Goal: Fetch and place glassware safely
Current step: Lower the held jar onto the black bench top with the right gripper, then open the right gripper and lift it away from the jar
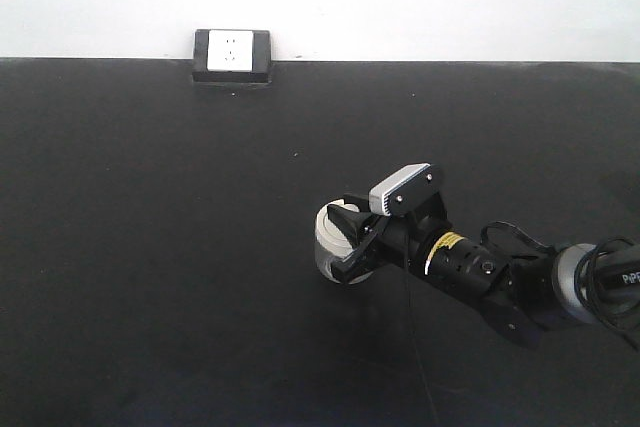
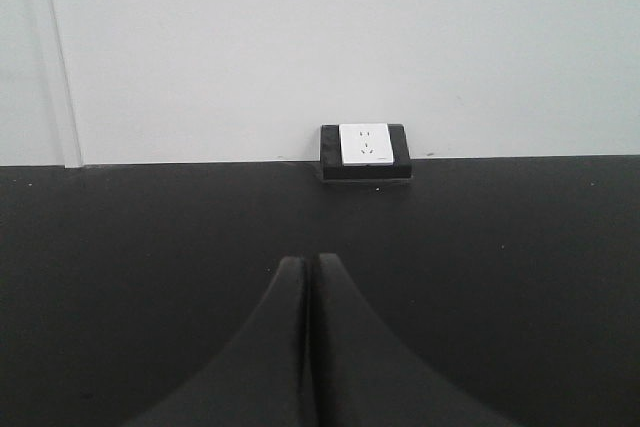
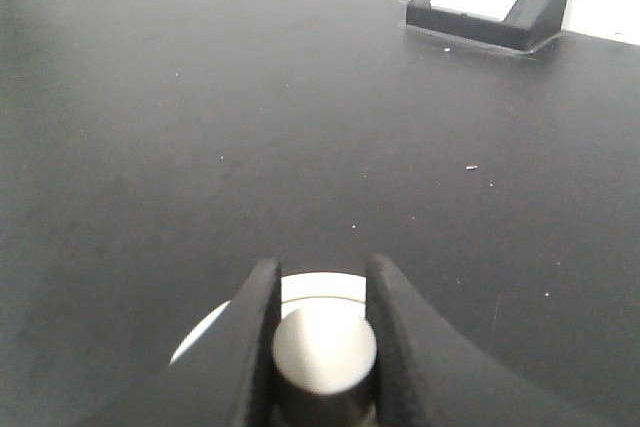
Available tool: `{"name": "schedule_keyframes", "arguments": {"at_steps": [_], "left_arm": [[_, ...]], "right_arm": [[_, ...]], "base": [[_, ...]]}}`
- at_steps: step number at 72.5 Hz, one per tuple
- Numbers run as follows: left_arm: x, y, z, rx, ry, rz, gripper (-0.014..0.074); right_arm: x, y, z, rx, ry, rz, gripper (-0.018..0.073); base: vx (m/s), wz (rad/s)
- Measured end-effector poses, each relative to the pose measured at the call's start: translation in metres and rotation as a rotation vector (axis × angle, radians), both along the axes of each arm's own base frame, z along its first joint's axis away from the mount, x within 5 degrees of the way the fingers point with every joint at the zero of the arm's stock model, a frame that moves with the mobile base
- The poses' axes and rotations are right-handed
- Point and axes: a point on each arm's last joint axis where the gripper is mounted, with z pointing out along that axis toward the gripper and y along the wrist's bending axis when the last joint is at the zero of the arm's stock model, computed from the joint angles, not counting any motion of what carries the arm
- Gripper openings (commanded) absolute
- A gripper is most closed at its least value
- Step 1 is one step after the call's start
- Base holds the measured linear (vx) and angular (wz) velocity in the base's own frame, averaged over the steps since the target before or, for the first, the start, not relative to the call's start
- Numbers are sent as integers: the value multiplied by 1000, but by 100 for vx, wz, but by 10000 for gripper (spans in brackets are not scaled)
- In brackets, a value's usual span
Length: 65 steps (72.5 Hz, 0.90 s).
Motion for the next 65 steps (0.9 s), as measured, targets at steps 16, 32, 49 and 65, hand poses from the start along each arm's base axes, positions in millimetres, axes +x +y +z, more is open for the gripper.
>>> {"name": "schedule_keyframes", "arguments": {"at_steps": [16, 32, 49, 65], "left_arm": [[0, 0, 0, 0, 0, 0, -7], [0, 0, 0, 0, 0, 0, -7], [0, 0, 0, 0, 0, 0, -7], [0, 0, 0, 0, 0, 0, -7]], "right_arm": [[0, 0, 0, -2, 0, -2, 221], [1, 1, 0, -12, 1, 10, 347], [-4, 3, 12, -19, -27, 51, 460], [-21, -6, 58, 57, -59, 16, 461]], "base": [[0, 0], [0, 0], [0, 0], [0, 0]]}}
